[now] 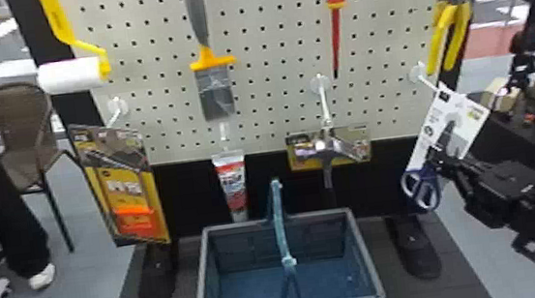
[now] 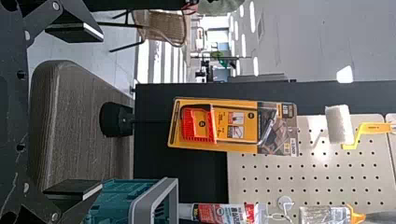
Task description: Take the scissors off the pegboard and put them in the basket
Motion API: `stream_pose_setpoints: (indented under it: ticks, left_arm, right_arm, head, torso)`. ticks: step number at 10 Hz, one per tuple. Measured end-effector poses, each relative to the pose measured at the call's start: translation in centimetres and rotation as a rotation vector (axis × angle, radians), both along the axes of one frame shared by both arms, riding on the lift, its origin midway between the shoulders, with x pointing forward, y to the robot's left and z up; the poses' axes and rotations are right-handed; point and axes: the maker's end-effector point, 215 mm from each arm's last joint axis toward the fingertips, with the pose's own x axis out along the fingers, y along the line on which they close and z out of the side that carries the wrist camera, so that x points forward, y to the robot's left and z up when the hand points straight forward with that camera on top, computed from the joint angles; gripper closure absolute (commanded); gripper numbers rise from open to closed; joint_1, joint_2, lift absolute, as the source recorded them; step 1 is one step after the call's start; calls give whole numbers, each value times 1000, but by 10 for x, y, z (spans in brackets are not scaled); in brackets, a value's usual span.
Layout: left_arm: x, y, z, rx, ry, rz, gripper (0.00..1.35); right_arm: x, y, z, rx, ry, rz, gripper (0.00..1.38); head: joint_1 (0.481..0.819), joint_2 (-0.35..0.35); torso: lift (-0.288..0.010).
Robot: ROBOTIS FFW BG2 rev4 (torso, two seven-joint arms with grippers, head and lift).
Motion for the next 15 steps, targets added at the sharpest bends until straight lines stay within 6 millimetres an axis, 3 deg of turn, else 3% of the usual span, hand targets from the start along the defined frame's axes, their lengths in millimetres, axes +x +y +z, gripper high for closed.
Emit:
stream_pose_setpoints:
  ticks: [3,5,9,15]
  left_arm:
    - [2,-1,0,1,-1,-2,188]
    - [3,-3,1,2,-3,-5,188]
    - [7,-9,-1,-2,-2,-22,188]
    - [13,-14,-1,-6,-2,-35,188]
  right_arm:
    - [-23,11,-8,98,17,-46,1228]
    - [-30,34,-12,169,34,-35,1228]
    - [-27,75,-13,245,54,19,1228]
    - [-16,113,-49,314,130,81,1228]
  head:
    - [549,0]
    - [549,0]
    - [549,0]
    - [549,0]
  torso:
    - [-100]
    - [-100]
    - [-100]
    - [-100]
